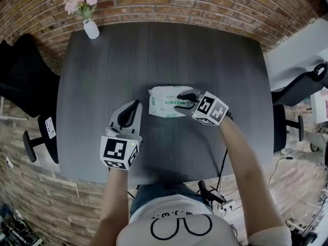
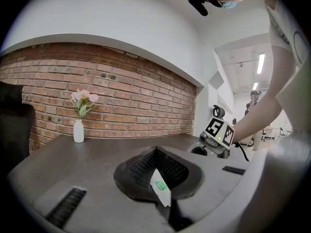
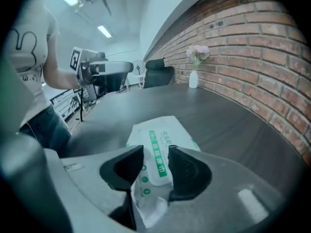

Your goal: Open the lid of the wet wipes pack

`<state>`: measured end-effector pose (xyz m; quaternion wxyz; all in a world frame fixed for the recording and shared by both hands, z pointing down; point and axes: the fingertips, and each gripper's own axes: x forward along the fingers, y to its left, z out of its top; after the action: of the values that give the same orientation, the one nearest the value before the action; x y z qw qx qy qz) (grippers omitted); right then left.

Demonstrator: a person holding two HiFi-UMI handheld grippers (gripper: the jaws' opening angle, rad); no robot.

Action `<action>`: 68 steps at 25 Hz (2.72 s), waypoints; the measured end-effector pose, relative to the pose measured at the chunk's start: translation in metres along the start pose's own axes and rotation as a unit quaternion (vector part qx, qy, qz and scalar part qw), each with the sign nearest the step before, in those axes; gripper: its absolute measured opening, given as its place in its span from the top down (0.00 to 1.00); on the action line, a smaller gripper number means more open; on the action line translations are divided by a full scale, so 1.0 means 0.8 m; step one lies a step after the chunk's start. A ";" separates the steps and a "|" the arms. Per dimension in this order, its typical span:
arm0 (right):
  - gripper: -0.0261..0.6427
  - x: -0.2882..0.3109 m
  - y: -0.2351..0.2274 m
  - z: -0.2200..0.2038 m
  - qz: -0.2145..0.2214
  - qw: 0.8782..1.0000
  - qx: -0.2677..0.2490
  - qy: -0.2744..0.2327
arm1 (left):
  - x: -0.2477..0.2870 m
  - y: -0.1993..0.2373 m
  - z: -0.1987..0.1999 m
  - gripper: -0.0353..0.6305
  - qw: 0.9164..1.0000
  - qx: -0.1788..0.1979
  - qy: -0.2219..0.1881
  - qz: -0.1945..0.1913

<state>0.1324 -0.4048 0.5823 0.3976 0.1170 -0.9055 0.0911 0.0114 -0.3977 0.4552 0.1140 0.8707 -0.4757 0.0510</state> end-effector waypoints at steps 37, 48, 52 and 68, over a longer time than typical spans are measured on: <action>0.72 0.003 -0.126 0.026 -0.165 0.983 0.074 -0.027 | 0.023 0.023 0.016 0.95 1.000 0.003 -0.001 0.007; 0.71 -0.046 -0.114 0.062 -0.209 0.974 0.061 -0.071 | 0.005 0.017 0.030 0.95 1.000 0.011 -0.014 0.008; 0.76 -0.082 -0.090 0.083 -0.220 0.968 0.060 -0.106 | -0.008 0.004 0.045 0.95 0.999 0.019 -0.029 0.006; 0.96 -0.261 0.046 0.150 -0.345 0.908 0.015 -0.236 | -0.063 -0.044 0.129 0.95 0.992 0.068 -0.103 0.024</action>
<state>0.1750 -0.3719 0.3446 0.1771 0.4463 -0.8746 -0.0681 0.0118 -0.3639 0.3401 0.0038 0.8656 -0.5008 -0.0039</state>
